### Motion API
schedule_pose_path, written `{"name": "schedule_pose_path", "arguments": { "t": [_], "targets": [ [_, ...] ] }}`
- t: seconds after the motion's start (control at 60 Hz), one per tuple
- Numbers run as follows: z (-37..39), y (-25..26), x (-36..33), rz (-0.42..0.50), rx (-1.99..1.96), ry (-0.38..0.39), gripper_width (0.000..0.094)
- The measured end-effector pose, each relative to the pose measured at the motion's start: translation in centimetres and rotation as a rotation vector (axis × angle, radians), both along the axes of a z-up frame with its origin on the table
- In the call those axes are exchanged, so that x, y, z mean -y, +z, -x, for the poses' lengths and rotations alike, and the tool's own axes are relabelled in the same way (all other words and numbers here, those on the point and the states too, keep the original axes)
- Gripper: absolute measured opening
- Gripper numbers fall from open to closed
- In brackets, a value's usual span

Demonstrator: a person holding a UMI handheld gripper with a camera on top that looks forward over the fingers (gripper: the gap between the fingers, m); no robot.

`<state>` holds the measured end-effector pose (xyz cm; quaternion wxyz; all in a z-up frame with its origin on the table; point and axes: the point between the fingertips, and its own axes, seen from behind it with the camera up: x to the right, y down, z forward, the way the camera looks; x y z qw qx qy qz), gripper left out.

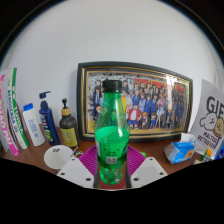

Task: Pour water

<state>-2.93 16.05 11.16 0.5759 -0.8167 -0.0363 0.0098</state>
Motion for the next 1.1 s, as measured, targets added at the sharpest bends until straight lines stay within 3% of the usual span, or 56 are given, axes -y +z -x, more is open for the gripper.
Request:
{"name": "schedule_pose_path", "arguments": {
  "t": [0.1, 0.133, 0.317, 0.35, 0.433, 0.483, 0.55, 0.867, 1.1],
  "targets": [
    [-0.7, -2.2, 0.2, 0.027, -0.039, -0.016, 0.0370],
    [-0.8, -2.0, 0.1, -0.009, -0.047, -0.013, 0.0375],
    [-0.5, -2.0, 0.5, -0.021, -0.028, 0.000, 0.0520],
    [-0.7, -2.4, 0.6, 0.002, -0.024, -0.004, 0.0576],
    [-0.9, -2.8, 1.5, 0.060, -0.022, -0.025, 0.0870],
    [-1.1, -2.3, 2.4, 0.071, -0.017, -0.041, 0.0826],
    [-1.2, -1.2, 4.0, 0.081, -0.002, -0.053, 0.0862],
    [4.3, 4.4, 19.8, 0.248, 0.028, -0.110, 0.0859],
    [8.3, 7.0, 29.7, 0.289, 0.072, -0.117, 0.0855]
  ]
}}
